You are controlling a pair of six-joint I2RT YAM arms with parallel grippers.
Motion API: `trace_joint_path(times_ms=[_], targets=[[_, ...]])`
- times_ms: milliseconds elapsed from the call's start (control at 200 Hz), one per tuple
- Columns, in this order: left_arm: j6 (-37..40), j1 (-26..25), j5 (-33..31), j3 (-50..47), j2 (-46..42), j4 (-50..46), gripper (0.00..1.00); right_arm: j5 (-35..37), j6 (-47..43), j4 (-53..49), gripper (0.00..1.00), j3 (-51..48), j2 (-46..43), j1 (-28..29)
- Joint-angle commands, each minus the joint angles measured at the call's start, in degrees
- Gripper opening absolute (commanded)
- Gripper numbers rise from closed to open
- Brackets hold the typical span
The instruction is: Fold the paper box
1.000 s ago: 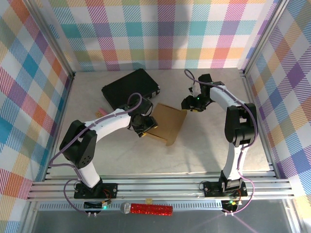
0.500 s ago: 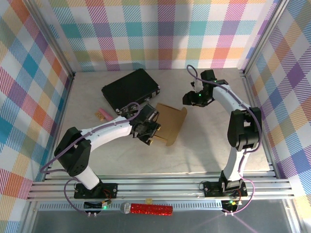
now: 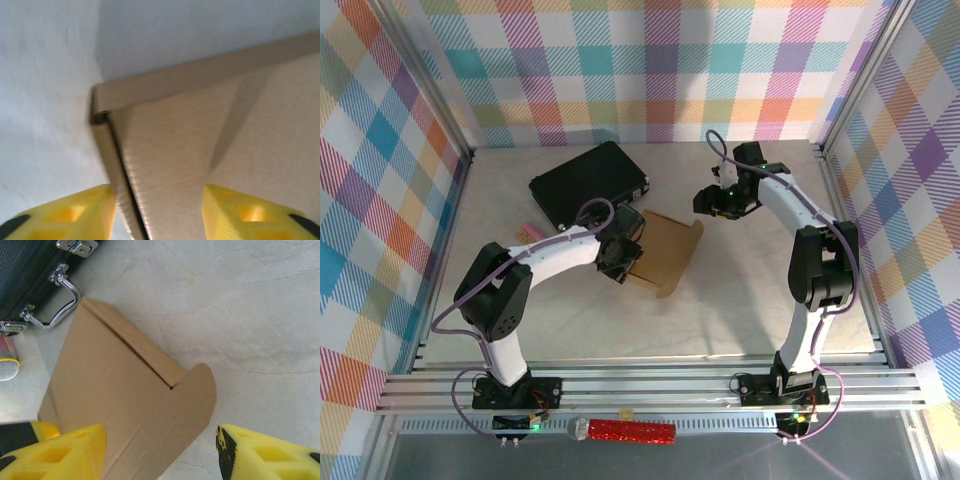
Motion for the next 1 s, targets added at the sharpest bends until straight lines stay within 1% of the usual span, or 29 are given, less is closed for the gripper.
trace_joint_path(times_ms=[0, 55, 100, 210, 295, 370, 445, 495, 595, 665, 730, 820, 995], targets=[[21.84, 5.07, -2.65, 6.83, 5.23, -4.51, 0.42, -2.06, -2.23, -1.61, 0.59, -0.55, -2.08, 1.09], [29.69, 6.69, -2.15, 11.55, 8.3, -8.58, 0.35, -1.32, -2.71, -1.55, 0.6, -1.39, -2.43, 1.88], [34.66, 7.66, -1.18, 13.79, 9.99, -9.19, 0.34, -0.48, -3.11, -1.88, 0.59, -1.49, -2.41, 2.39], [40.01, 10.32, 5.59, 16.13, 13.27, -7.81, 0.33, 0.35, -3.63, -2.7, 0.6, -0.74, -1.63, 3.11], [43.16, 10.67, 6.25, 18.88, 14.45, -9.11, 0.33, 1.34, -3.34, -4.17, 0.6, 0.15, -0.86, 4.13], [43.77, 10.13, 4.21, 20.39, 13.06, -11.76, 0.37, 2.63, -3.07, -5.88, 0.59, 0.15, -0.04, 4.91], [43.24, 8.87, -0.03, 19.85, 8.98, -13.71, 0.45, 3.39, -2.81, -5.7, 0.6, -1.15, 0.12, 5.14], [42.46, 8.1, -1.28, 18.69, 6.2, -14.83, 0.48, 4.13, -2.84, -6.68, 0.6, -1.04, 0.85, 5.1], [41.31, 7.19, 1.28, 16.02, 2.71, -16.37, 0.52, 3.65, -2.9, -8.71, 0.59, -0.4, 2.44, 5.14], [40.88, 6.4, 5.05, 14.69, 2.51, -16.58, 0.52, 4.31, -2.76, -8.8, 0.59, -1.26, 2.54, 5.17], [40.69, 5.69, 7.02, 13.91, 3.03, -15.47, 0.53, 4.22, -3.0, -7.9, 0.6, -2.21, 2.17, 5.13], [40.68, 5.4, 7.3, 14.59, 5.35, -14.62, 0.53, 3.84, -3.4, -8.28, 0.6, -1.38, 3.31, 5.17], [41.18, 5.57, 5.44, 15.58, 9.14, -12.84, 0.53, 3.6, -3.74, -8.7, 0.6, 0.33, 6.04, 5.12]])
